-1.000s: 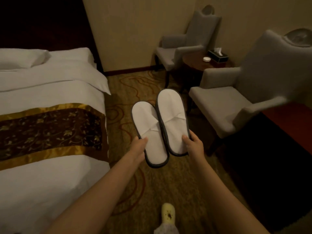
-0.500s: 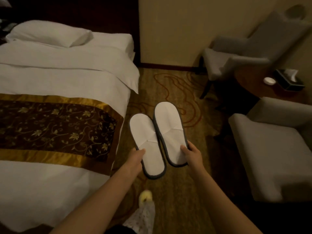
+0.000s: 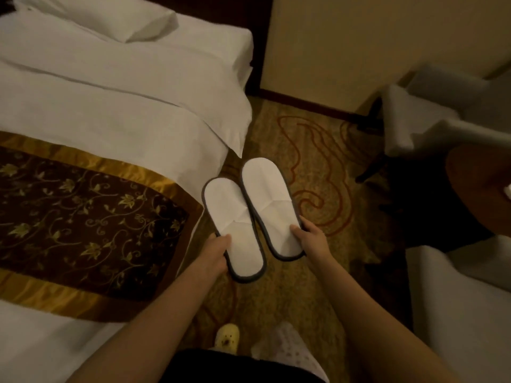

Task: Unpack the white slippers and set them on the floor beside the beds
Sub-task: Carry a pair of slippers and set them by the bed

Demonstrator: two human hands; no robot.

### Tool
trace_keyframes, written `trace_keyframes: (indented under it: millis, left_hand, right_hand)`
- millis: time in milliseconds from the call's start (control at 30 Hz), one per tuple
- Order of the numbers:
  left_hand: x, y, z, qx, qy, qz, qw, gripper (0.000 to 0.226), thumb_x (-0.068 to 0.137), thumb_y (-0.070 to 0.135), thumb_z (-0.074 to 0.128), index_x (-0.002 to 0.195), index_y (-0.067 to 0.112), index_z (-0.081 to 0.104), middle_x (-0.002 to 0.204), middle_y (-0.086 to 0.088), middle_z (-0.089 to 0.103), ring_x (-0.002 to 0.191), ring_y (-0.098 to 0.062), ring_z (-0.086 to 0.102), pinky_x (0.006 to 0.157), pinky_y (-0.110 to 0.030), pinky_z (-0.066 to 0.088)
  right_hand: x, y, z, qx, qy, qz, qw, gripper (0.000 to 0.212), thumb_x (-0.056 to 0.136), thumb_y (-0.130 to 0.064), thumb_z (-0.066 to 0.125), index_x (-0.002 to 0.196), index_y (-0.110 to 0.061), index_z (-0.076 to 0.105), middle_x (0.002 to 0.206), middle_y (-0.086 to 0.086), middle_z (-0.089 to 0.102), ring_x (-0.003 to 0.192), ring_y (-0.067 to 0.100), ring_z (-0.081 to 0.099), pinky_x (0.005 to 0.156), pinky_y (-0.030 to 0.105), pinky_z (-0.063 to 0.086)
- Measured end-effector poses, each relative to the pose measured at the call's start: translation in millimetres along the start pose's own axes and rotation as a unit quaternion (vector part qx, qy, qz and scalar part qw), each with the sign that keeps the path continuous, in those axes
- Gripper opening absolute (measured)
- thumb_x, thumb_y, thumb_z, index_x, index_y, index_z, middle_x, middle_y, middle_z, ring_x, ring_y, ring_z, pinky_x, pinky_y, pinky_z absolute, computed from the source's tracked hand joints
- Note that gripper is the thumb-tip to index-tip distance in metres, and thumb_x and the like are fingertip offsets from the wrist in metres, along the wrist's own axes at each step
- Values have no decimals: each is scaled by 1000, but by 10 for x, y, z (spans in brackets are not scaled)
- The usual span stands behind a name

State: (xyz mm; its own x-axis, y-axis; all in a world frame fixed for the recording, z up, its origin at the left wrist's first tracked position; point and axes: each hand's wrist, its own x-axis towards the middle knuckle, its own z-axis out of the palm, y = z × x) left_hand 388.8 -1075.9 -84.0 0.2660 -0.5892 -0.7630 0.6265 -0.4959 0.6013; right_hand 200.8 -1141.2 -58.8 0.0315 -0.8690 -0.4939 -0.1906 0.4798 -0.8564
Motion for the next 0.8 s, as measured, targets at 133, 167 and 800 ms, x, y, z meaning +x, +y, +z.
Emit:
trace_keyframes:
  millis: [133,167,800]
  left_hand:
    - [460,167,73,-55,48,0,997,39,96,-1,39,134,8,42,137,-20,50,121,-36,50,87,-41,44]
    - [574,188,83,-68,64,-2,996,39,96,0,40,134,8,42,137,-19,50,119,-35,51,87,-40,44]
    - [2609,-675,1290,-416,342,15,842,42,96,5,43,139,9,40,139,-16,49,100,-28,57,86,-37,44]
  right_hand:
    - [723,-143,228,-41,-52,13,998,38,88,-11,57,126,-13,55,118,9,62,105,28,60,96,45,49]
    - [911,-149,302,-58,-69,13,996,37,88,-12,57,126,-14,55,119,9,62,104,27,59,95,45,49]
    - [4148,7,842,-383,-457,-39,802,36,94,-25,49,129,-18,51,115,-5,56,97,9,52,76,21,45]
